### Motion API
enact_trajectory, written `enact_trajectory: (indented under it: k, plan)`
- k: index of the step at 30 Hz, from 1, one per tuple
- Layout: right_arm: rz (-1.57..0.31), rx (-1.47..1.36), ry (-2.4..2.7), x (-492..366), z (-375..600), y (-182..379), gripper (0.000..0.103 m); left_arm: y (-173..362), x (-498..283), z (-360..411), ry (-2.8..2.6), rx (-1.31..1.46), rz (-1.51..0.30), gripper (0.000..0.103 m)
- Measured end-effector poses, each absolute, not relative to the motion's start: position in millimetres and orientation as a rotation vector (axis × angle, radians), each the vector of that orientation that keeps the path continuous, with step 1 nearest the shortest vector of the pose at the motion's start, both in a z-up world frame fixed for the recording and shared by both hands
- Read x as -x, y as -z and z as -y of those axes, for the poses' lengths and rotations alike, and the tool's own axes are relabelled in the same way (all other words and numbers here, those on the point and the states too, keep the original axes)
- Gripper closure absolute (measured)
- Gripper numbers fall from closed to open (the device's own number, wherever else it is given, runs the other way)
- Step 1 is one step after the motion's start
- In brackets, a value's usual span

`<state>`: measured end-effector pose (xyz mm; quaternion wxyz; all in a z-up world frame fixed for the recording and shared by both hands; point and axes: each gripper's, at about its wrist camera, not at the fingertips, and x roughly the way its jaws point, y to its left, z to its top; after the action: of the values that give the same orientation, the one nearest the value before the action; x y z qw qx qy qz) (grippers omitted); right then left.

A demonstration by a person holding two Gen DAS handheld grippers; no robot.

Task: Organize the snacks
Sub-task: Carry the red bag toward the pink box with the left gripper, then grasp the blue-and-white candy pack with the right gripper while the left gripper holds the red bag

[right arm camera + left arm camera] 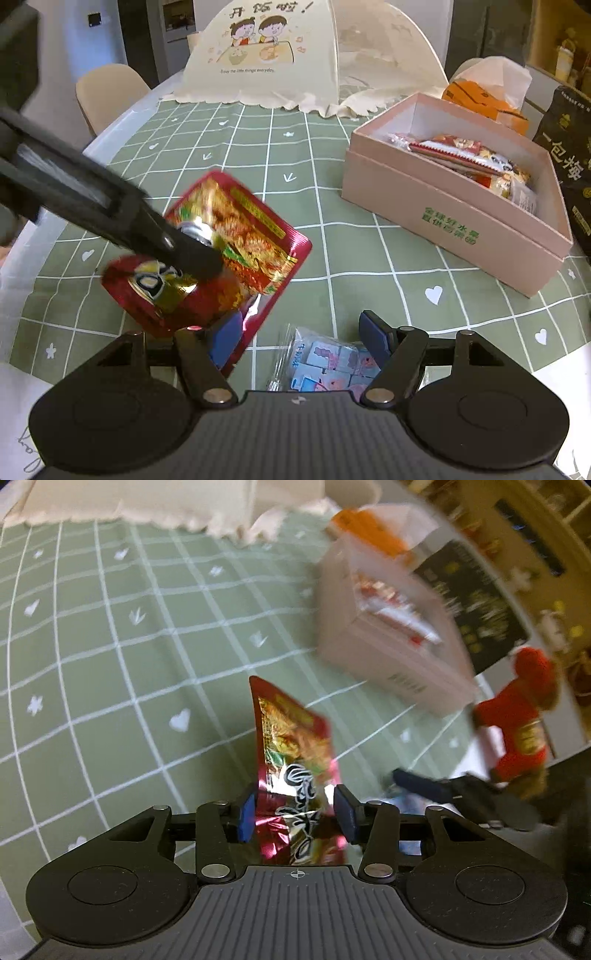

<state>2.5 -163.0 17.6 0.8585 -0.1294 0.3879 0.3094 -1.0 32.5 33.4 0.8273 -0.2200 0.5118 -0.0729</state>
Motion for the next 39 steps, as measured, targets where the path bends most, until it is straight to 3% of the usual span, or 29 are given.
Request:
enact_trajectory:
  k: [9, 14, 16, 20, 22, 24, 39]
  plan:
    - [-0.792, 0.237, -0.647, 4.4, 179.4, -16.8, 0.031, -28.7, 2.7, -34.4, 0.226, 0.609, -1.087, 0.057]
    - [-0.792, 0.221, -0.658, 3.9, 184.4, -15.9, 0.031, -52.6, 11.8, -27.8, 0.276, 0.607, -1.046, 0.075]
    - [-0.799, 0.228, -0.661, 4.7, 183.7, -11.5, 0.031, -51.7, 8.8, -17.8, 0.258, 0.539, -1.063, 0.074]
    - [-0.787, 0.253, -0.664, 9.6, 181.5, -9.6, 0.031, -36.3, 1.6, -9.2, 0.211, 0.498, -1.067, 0.062]
    - [-0.788, 0.255, -0.668, 10.1, 181.9, -9.8, 0.031, -30.3, -1.7, -8.0, 0.217, 0.519, -1.07, 0.065]
    - [-0.79, 0.253, -0.67, 10.7, 183.8, -11.0, 0.031, -27.1, -3.2, -8.7, 0.205, 0.523, -1.08, 0.075]
    - [-0.864, 0.213, -0.729, 34.2, 213.5, -21.4, 0.027, -45.9, 34.5, -34.6, 0.118, 0.514, -1.041, 0.077]
